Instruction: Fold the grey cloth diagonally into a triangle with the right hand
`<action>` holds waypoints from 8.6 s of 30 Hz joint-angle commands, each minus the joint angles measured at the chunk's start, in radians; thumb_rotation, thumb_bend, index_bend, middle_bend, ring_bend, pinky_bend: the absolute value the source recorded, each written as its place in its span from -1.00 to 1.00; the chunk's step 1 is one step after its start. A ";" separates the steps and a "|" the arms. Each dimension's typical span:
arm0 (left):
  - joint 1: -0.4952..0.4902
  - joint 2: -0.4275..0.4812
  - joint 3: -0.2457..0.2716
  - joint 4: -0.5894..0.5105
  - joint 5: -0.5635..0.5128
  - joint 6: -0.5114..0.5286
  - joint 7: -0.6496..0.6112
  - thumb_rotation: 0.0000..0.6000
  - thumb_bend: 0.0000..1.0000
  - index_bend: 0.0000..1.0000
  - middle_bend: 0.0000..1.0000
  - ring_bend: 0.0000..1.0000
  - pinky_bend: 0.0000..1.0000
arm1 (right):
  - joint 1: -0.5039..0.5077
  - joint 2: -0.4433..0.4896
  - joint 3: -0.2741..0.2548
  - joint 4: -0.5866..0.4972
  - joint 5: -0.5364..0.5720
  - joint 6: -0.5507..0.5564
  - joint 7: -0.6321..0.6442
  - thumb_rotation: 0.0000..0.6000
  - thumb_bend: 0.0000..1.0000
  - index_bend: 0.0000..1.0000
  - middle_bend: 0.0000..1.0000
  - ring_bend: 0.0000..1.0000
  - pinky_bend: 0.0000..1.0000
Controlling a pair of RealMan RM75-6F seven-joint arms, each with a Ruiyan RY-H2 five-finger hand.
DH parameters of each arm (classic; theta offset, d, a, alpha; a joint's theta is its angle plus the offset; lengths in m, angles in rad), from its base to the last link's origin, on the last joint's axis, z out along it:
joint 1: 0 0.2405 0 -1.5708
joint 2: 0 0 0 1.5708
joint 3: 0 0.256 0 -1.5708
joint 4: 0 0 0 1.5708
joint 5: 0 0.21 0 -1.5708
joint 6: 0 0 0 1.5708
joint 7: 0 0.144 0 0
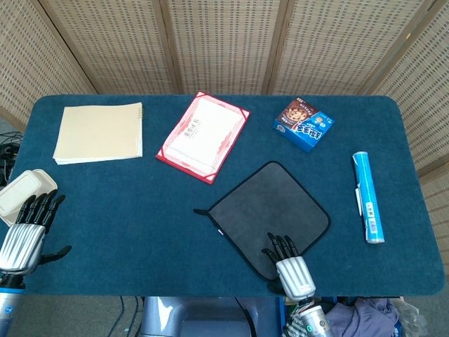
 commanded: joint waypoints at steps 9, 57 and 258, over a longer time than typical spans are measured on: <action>0.000 0.001 -0.001 -0.002 -0.001 0.002 -0.002 1.00 -0.76 -1.00 -1.00 -1.00 -1.00 | 0.013 -0.013 0.003 0.005 0.008 -0.010 0.003 1.00 -0.78 -0.52 -1.00 -1.00 -1.00; 0.001 0.003 0.003 0.000 0.015 0.011 -0.015 1.00 -0.76 -1.00 -1.00 -1.00 -1.00 | 0.036 -0.023 0.027 0.023 0.054 0.004 -0.043 1.00 -0.44 -0.08 -0.94 -1.00 -1.00; -0.019 -0.023 -0.012 0.023 -0.035 -0.024 0.017 1.00 -0.76 -1.00 -1.00 -1.00 -1.00 | 0.797 -0.205 0.429 0.820 0.538 -0.463 -0.039 1.00 0.09 0.26 -0.73 -1.00 -1.00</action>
